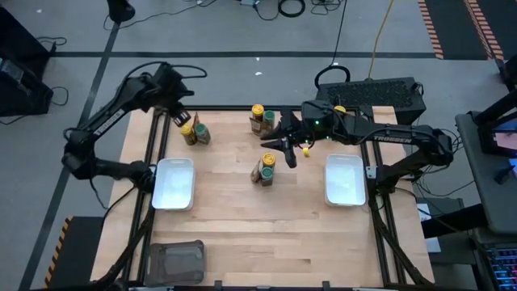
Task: Sort spices by type
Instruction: Put the top left yellow seasoning bottle into the left white bin
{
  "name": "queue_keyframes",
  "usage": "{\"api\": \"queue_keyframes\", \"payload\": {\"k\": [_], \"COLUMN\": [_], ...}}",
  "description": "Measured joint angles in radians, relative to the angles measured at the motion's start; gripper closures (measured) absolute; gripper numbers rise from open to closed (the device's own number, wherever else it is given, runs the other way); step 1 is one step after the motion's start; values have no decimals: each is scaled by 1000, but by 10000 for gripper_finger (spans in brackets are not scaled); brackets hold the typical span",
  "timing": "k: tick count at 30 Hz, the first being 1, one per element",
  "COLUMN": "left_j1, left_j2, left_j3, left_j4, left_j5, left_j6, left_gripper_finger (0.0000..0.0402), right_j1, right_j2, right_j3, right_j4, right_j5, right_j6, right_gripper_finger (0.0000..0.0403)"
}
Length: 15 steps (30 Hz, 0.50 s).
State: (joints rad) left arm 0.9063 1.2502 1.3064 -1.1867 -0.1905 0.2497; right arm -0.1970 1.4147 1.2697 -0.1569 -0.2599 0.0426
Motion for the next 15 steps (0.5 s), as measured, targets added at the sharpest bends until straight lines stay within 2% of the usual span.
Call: {"api": "queue_keyframes", "payload": {"k": [5,8,15], "left_j1": [11,10,10], "left_j2": [80,124,181], "left_j3": [0,0,0], "left_j4": [-68,-101,-126], "left_j5": [66,101,111], "left_j6": [-27,-32,1], "left_gripper_finger": [151,108,57], "right_j1": [0,0,0], "right_j2": [0,0,0], "right_j3": [0,0,0], "right_j4": [-50,-61,-61], "right_j5": [0,0,0], "right_j6": [-2,-2,-8], "right_gripper_finger": [321,321,321]}}
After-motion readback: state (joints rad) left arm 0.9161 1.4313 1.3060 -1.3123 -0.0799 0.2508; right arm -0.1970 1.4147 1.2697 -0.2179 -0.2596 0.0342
